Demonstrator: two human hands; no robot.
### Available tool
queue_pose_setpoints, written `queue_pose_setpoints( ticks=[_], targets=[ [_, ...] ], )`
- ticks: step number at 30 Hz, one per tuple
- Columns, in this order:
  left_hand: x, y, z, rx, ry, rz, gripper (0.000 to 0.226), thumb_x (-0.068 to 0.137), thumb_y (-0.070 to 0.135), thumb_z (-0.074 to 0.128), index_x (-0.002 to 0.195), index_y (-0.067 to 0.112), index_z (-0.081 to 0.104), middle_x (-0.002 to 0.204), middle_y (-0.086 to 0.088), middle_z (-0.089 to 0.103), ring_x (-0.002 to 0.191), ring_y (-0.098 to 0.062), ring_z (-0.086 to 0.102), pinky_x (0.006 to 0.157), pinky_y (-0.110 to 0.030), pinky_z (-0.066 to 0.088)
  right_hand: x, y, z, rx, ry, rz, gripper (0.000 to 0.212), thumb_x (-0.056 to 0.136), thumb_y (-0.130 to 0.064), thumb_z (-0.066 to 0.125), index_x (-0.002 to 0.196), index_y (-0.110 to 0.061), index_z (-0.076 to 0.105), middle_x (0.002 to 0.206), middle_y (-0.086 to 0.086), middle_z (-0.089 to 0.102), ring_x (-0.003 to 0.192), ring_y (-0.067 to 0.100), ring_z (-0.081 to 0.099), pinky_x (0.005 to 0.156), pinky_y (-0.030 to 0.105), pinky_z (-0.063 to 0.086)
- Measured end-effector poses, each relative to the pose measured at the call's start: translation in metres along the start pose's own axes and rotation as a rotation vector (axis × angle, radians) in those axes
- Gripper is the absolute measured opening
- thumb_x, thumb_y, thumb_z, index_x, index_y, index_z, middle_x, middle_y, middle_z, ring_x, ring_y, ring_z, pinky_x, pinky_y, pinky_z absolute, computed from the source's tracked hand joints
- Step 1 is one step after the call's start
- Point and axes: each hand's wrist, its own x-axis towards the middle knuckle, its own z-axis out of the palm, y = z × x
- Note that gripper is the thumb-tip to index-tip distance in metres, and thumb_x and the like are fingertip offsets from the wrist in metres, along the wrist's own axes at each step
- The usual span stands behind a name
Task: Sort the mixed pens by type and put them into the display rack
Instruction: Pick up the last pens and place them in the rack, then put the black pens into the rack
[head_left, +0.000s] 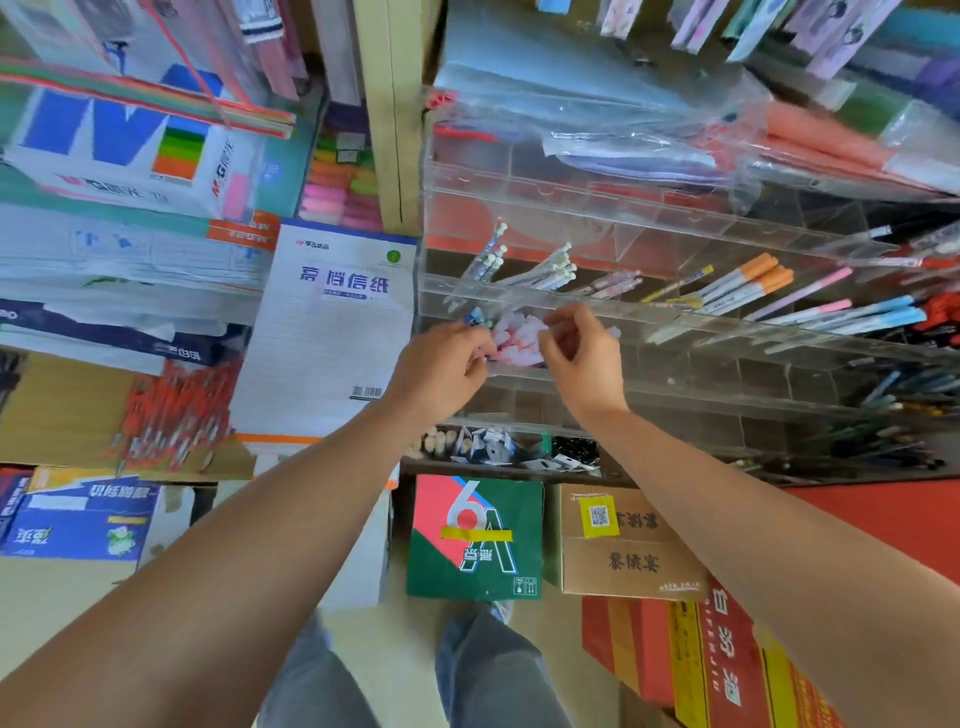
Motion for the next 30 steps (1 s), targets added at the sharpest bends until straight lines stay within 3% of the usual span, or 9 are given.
queue_pose_setpoints(
  ticks=[5,9,11,13,18,20,24,30],
  targets=[
    [-0.035,-0.076,-0.059,0.014,0.168,-0.121,0.009,0.09,0.029,0.057,0.096,0.022,0.059,0.083,0.004,0.065,0.072,-0.02,0.061,0.062,-0.03,0.045,-0.019,-0.096,0.086,0.098,-0.117,-0.149,0.004,0.09,-0.013,0.058,0.092,-0.011,0.061,0.06,-0.002,0.058,0.053,0.011,0.051,0.056,0.03,0.044],
    [-0.079,-0.166,-0.111,0.022,0.241,-0.21,0.01,0.09,0.027,0.057,0.095,0.018,0.057,0.08,-0.002,0.064,0.073,-0.025,0.062,0.058,-0.029,0.037,-0.037,-0.178,0.182,0.222,-0.146,-0.204,0.005,0.088,-0.017,0.057,0.085,-0.016,0.06,0.055,0.003,0.053,0.049,0.012,0.045,0.053,0.028,0.039],
    [-0.106,-0.222,-0.132,0.044,0.23,-0.252,0.013,0.09,0.026,0.057,0.098,0.016,0.059,0.086,-0.005,0.066,0.078,-0.027,0.062,0.058,-0.029,0.032,-0.048,-0.216,0.236,0.264,-0.161,-0.196,0.005,0.087,-0.019,0.056,0.083,-0.021,0.058,0.054,0.0,0.053,0.049,0.009,0.045,0.054,0.027,0.04],
    [-0.133,-0.279,-0.147,0.045,0.19,-0.316,0.013,0.09,0.025,0.056,0.098,0.017,0.061,0.087,-0.004,0.067,0.081,-0.028,0.062,0.059,-0.031,0.037,-0.058,-0.243,0.29,0.275,-0.205,-0.169,0.004,0.085,-0.022,0.055,0.083,-0.023,0.057,0.053,-0.01,0.049,0.048,0.003,0.044,0.054,0.024,0.039],
    [-0.189,-0.398,-0.156,-0.027,0.01,-0.499,0.01,0.092,0.023,0.054,0.097,0.019,0.062,0.094,0.001,0.065,0.085,-0.023,0.061,0.07,-0.034,0.047,-0.077,-0.264,0.401,0.183,-0.412,-0.02,0.011,0.09,-0.021,0.058,0.094,-0.014,0.064,0.056,-0.01,0.051,0.049,0.002,0.046,0.054,0.022,0.038],
    [-0.202,-0.437,-0.154,-0.039,-0.031,-0.582,0.013,0.094,0.022,0.052,0.1,0.016,0.062,0.099,-0.001,0.065,0.089,-0.023,0.061,0.075,-0.035,0.048,-0.081,-0.263,0.44,0.099,-0.508,0.028,0.012,0.092,-0.018,0.056,0.101,-0.016,0.064,0.065,-0.01,0.056,0.057,0.005,0.051,0.056,0.024,0.041],
    [-0.228,-0.513,-0.143,-0.036,-0.126,-0.756,0.024,0.094,0.022,0.052,0.115,0.013,0.059,0.117,-0.009,0.06,0.106,-0.029,0.057,0.088,-0.041,0.048,-0.084,-0.259,0.511,-0.026,-0.746,0.094,0.023,0.095,-0.016,0.051,0.117,-0.012,0.058,0.099,0.001,0.065,0.083,0.021,0.062,0.075,0.036,0.053],
    [-0.261,-0.586,-0.125,-0.076,-0.163,-0.907,0.04,0.093,0.025,0.054,0.129,0.009,0.052,0.129,-0.016,0.055,0.119,-0.035,0.051,0.098,-0.044,0.044,-0.087,-0.247,0.59,-0.118,-0.942,0.133,0.024,0.095,-0.021,0.053,0.117,-0.011,0.056,0.115,0.011,0.064,0.094,0.029,0.064,0.082,0.039,0.053]
  ],
)
